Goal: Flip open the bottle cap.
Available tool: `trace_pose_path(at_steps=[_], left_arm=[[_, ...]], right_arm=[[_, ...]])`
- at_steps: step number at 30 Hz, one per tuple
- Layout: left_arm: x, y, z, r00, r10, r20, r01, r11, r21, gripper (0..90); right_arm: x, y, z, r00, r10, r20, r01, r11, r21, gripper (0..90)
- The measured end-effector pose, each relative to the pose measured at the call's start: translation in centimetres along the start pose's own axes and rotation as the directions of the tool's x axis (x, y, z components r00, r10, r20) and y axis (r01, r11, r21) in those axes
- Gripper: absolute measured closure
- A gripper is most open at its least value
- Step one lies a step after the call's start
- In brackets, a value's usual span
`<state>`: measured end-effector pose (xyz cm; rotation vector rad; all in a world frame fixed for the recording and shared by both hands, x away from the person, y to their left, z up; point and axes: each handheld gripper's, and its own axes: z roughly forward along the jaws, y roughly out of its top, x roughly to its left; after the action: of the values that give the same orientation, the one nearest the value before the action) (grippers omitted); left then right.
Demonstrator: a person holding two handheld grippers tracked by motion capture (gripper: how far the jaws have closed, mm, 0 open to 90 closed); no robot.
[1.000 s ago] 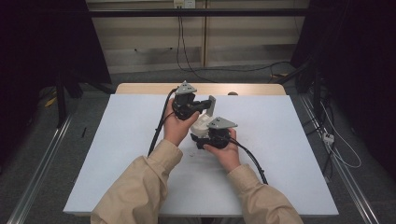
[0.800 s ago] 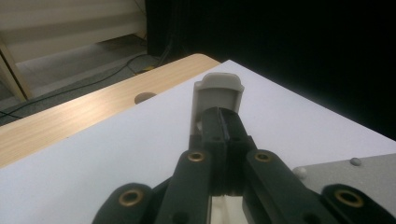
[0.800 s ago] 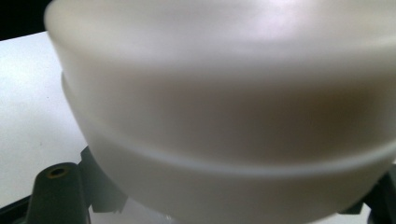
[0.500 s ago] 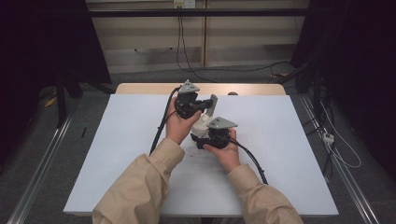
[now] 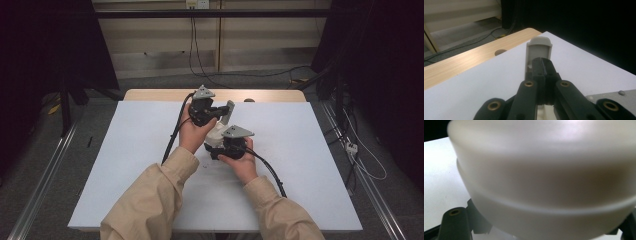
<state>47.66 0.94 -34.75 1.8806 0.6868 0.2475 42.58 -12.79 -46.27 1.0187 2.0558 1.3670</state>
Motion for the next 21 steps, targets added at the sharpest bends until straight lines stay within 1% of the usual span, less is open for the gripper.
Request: trace_pose_path(at_steps=[4,6,7,21], left_arm=[[0.11,-0.03,0.18,1.0000,-0.003,0.005,0.003,1.0000,-0.006,90.0],[0.13,0.01,0.25,1.0000,-0.004,0.006,0.004,1.0000,-0.001,90.0],[0.16,0.05,0.29,1.0000,0.005,0.004,-0.005,1.0000,0.003,90.0],[0.19,0.21,0.87,1.0000,0.001,0.006,-0.001,1.0000,0.010,90.0]], right_arm=[[0.00,0.00,0.00,1.0000,0.001,0.000,-0.001,1.000,0.001,18.8],[0.00,0.00,0.00,1.0000,0.002,-0.001,-0.002,1.000,0.001,18.8],[-0.01,0.00,0.01,1.0000,0.003,-0.001,-0.003,1.000,0.001,18.8],[-0.01,0.01,0.01,1.0000,0.004,0.000,-0.004,1.000,0.002,18.8]])
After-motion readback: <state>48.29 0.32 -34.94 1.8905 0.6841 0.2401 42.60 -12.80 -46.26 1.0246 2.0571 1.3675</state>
